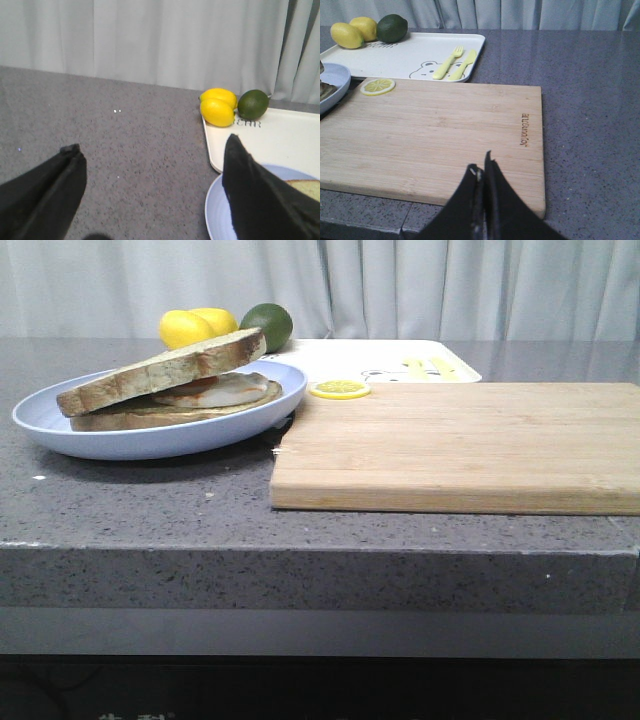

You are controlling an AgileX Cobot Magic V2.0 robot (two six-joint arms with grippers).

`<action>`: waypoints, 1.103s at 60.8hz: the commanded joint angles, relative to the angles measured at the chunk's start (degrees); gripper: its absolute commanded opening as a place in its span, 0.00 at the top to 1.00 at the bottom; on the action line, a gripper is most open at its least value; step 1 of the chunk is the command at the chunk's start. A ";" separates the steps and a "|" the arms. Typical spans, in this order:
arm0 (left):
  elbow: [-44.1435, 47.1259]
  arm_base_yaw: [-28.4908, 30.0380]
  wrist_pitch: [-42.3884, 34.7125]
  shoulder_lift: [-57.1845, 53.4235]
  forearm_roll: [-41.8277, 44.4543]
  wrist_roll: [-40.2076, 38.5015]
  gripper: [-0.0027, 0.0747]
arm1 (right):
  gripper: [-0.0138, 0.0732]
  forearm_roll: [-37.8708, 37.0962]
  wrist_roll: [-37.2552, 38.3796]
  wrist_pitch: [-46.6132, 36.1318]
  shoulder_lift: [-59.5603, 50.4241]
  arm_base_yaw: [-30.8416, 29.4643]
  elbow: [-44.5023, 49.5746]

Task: Place bread and move sandwich to tray
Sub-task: 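Lower the left gripper to the plate rim nearest it and grasp it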

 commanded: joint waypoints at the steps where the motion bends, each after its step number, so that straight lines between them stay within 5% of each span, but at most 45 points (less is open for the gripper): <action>1: -5.68 -0.12 2.73 5.38 -2.14 -0.52 0.26 | 0.91 -0.42 0.10 -6.06 0.41 -0.22 -1.29; 19: -21.22 -3.43 22.39 28.03 -6.22 -0.52 0.26 | 0.91 -0.42 0.10 -5.92 0.41 -0.22 -1.10; 40: -31.09 -8.16 27.33 42.86 -5.86 -0.52 0.26 | 0.91 -0.42 0.10 -5.92 0.41 -0.22 -1.10; 67: -31.41 -8.13 27.59 48.29 -6.46 -0.52 0.26 | 0.91 -0.42 0.10 -5.76 0.41 -0.22 -1.10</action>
